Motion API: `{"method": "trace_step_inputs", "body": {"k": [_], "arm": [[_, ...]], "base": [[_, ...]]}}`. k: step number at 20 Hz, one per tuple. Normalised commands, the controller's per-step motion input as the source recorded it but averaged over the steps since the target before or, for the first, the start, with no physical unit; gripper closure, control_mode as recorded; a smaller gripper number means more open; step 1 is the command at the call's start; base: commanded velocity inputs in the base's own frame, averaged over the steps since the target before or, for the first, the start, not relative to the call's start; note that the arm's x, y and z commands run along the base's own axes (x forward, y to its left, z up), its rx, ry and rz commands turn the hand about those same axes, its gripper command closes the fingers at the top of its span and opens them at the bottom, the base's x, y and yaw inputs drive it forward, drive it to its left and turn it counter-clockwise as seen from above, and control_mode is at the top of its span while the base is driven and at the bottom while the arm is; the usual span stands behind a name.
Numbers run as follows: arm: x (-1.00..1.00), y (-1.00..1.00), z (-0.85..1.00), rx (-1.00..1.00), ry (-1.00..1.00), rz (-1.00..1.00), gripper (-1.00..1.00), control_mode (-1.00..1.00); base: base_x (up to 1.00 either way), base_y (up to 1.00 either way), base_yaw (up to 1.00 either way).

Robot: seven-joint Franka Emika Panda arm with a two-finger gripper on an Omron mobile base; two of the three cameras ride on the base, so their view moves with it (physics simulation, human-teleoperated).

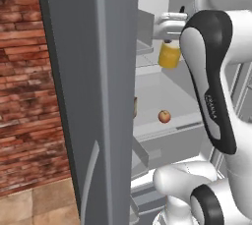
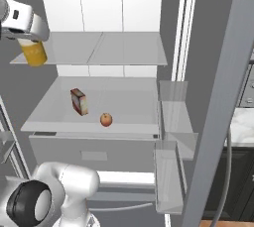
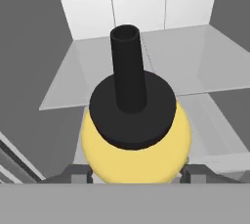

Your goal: Place the mustard and mustard from the counter to the top shelf of the fridge. If the existing items in the fridge are on the top shelf, move them to other shelves.

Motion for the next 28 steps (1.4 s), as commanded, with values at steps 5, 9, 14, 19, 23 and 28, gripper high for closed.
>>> {"method": "trace_step_inputs", "body": {"k": [5, 9, 14, 19, 23, 28], "arm": [[1.0, 0.16, -0.31, 0.0, -0.05, 0.0, 1.0, -1.0], [0.99, 0.17, -0.35, 0.0, -0.01, 0.0, 1.0, -1.0], [0.92, 0.13, -0.29, 0.0, 0.0, 0.0, 1.0, -1.0], [0.89, 0.08, -0.14, 0.0, 0.0, 0.0, 1.0, -1.0], [0.44, 0.0, -0.01, 0.0, 0.0, 0.0, 1.0, -1.0], [0.19, 0.0, 0.0, 0.0, 0.01, 0.0, 1.0, -1.0]], "base": [[0.0, 0.0, 0.0], [0.0, 0.0, 0.0], [0.0, 0.0, 0.0], [0.0, 0.0, 0.0], [0.0, 0.0, 0.0], [0.0, 0.0, 0.0]]}}
